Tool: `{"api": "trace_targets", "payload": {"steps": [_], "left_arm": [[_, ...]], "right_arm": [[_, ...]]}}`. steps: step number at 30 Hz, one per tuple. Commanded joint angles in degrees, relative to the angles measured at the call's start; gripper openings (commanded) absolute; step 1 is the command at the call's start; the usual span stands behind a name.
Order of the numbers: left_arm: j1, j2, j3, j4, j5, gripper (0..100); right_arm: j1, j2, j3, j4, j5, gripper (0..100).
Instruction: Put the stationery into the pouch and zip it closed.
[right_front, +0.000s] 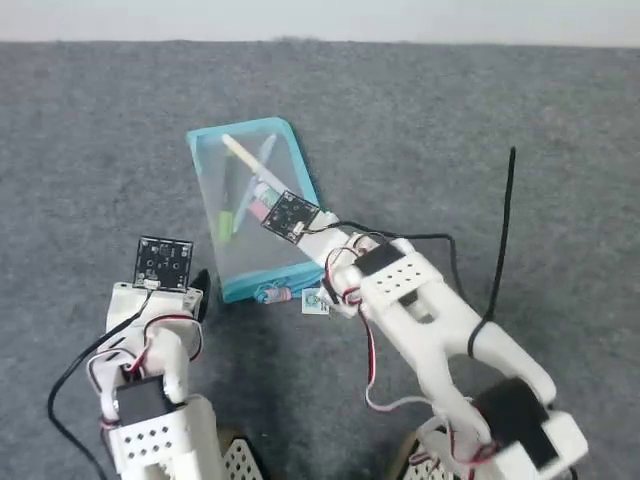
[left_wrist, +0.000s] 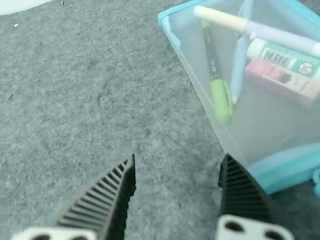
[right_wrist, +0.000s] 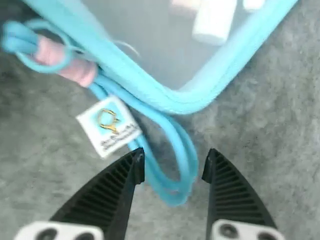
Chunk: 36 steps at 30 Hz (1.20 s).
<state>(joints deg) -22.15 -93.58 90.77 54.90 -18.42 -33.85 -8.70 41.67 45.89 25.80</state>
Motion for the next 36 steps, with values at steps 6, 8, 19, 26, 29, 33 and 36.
{"api": "trace_targets", "payload": {"steps": [6,8,19,26,29,33,36], "left_arm": [[-0.26,-0.79,1.1,-1.58,1.32,25],[-0.35,-0.79,1.1,-1.58,1.32,25],[-0.35,-0.79,1.1,-1.67,1.32,25],[-0.26,-0.79,1.1,-2.64,1.32,25],[-0.26,-0.79,1.1,-2.55,1.32,25],[-0.26,-0.62,1.1,-2.46,1.32,25],[-0.26,-0.62,1.1,-2.46,1.32,25]], "right_arm": [[5.49,10.77,-12.57,3.56,4.31,15.9],[6.99,13.14,-15.21,6.02,2.9,6.1],[35.38,8.75,-15.03,15.78,1.67,0.6],[38.73,-2.68,-10.81,19.91,3.87,8.5],[34.33,-5.05,-10.2,24.22,4.66,22.8],[25.36,-8.31,-9.49,27.65,8.09,31.4],[18.07,-10.68,-9.49,27.91,8.88,28.4]]}}
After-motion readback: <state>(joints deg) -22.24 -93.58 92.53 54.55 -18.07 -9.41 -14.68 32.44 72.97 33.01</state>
